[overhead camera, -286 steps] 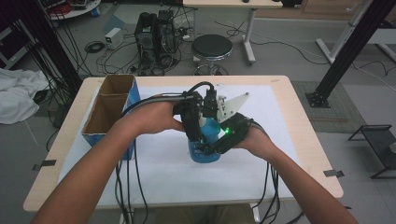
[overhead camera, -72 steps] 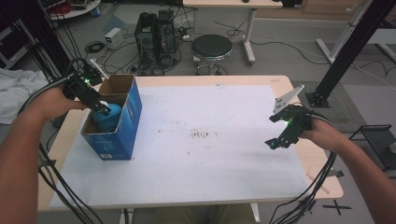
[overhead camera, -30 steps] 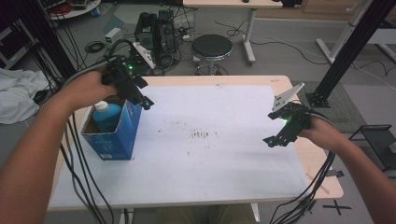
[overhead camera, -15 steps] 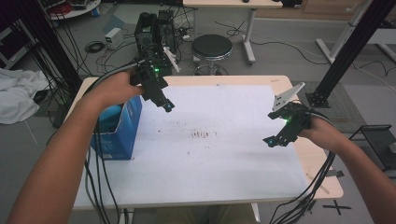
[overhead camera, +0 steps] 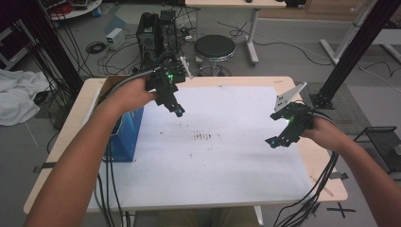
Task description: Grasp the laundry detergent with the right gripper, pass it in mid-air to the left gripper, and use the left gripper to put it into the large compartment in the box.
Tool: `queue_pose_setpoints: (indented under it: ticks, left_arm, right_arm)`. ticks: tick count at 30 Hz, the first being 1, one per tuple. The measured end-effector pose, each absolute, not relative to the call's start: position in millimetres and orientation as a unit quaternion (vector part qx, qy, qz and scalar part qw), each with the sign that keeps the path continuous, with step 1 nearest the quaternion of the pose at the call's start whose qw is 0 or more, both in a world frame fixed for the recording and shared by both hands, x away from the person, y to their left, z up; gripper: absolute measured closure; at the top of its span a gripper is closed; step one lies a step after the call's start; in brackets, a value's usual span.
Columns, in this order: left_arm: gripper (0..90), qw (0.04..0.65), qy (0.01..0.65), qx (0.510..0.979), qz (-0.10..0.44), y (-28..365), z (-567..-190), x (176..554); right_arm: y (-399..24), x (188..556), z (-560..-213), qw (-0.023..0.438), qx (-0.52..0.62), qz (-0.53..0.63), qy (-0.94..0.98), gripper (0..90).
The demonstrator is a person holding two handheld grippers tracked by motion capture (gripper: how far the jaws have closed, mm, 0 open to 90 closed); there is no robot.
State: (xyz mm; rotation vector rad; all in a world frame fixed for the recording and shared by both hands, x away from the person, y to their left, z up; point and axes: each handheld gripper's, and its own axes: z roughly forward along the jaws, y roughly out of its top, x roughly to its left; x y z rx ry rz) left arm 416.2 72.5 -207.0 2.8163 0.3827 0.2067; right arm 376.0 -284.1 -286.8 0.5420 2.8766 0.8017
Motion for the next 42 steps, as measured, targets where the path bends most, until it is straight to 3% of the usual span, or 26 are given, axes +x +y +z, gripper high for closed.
queue_pose_setpoints:
  ticks: [11, 20, 42]
  left_arm:
    - [16.8, 0.129, 0.097, 0.986, 0.05, 45.1, -224.6, 408.4]
    - [16.8, 0.138, 0.071, 0.987, 0.038, 27.5, -236.1, 393.6]
    - [16.8, 0.138, 0.072, 0.987, 0.034, 29.9, -241.9, 386.9]
  right_arm:
    - [-282.4, 379.0, -286.7, 0.025, 0.194, 0.25, 0.948, 1.6]
    - [-280.5, 382.5, -283.5, 0.03, 0.189, 0.25, 0.949, 1.5]
    - [-276.1, 382.5, -283.9, 0.035, 0.177, 0.244, 0.953, 1.5]
